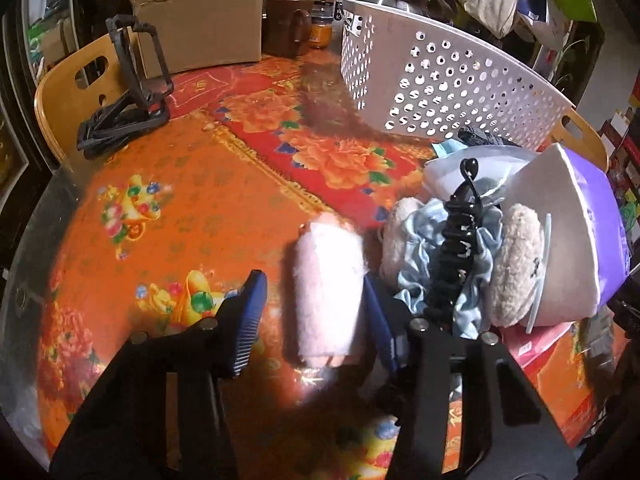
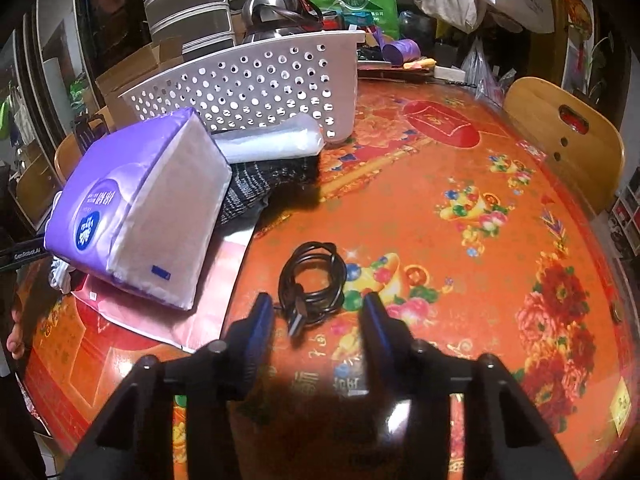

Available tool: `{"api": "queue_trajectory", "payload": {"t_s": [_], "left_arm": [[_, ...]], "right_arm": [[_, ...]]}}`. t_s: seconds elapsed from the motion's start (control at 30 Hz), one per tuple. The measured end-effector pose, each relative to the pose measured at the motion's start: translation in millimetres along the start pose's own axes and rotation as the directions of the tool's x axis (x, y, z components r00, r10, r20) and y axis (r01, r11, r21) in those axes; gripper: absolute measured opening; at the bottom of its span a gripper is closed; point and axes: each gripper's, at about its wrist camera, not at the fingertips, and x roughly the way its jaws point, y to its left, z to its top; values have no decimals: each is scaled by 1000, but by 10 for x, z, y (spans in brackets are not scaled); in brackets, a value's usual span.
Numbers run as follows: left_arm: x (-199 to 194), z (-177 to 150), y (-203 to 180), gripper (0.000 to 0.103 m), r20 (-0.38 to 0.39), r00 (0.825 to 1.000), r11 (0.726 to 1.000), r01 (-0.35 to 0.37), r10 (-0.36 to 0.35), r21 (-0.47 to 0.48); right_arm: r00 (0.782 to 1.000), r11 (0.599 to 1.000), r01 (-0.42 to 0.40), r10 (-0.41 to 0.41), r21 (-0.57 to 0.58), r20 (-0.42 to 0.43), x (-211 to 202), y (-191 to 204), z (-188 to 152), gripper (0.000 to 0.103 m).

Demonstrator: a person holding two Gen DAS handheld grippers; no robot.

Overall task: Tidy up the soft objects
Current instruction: 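Grasp the black cable with the right gripper while the left gripper grasps the pink rolled towel, then lift the black cable with the right gripper while the left gripper lifts the pink towel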

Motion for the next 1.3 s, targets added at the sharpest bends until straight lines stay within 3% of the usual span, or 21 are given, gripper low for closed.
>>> {"api": "queue_trajectory", "payload": {"t_s": [0.13, 0.2, 0.27, 0.33, 0.87, 1.03, 1.1, 1.23, 1.3], "left_arm": [[2, -24, -45, 32, 25, 1000, 1000, -4, 4, 12], [-6, -52, -81, 31, 41, 999, 1000, -8, 7, 25], [-15, -62, -94, 31, 44, 999, 999, -6, 5, 31], [-17, -61, -68, 31, 44, 999, 1000, 8, -8, 19], [-88, -82, 51, 30, 77, 997, 999, 27, -25, -22], [-104, -88, 46, 30, 83, 996, 999, 29, -27, -19], [-102, -87, 51, 30, 81, 996, 999, 31, -30, -20], [-100, -86, 50, 30, 81, 996, 999, 30, -29, -19], [-102, -85, 54, 30, 81, 996, 999, 32, -30, -19]], "right_arm": [[1000, 999, -29, 29, 19, 5, -11, -50, -8, 29], [999, 999, -32, 32, 28, 10, -19, -63, -16, 27], [999, 999, -36, 36, 17, 9, -19, -41, -23, 14], [999, 999, -42, 42, 14, 12, -24, -26, -34, 9], [994, 998, -66, 65, 11, 86, -169, -4, -66, 1], [997, 999, -54, 54, 3, 55, -157, 22, -101, 2], [999, 1000, -20, 20, 2, 37, -144, 17, -95, 9], [1000, 1000, 21, -21, 2, 17, -96, 0, -44, 46], [999, 1000, 30, -30, -8, 17, -66, 16, 14, 54]]}}
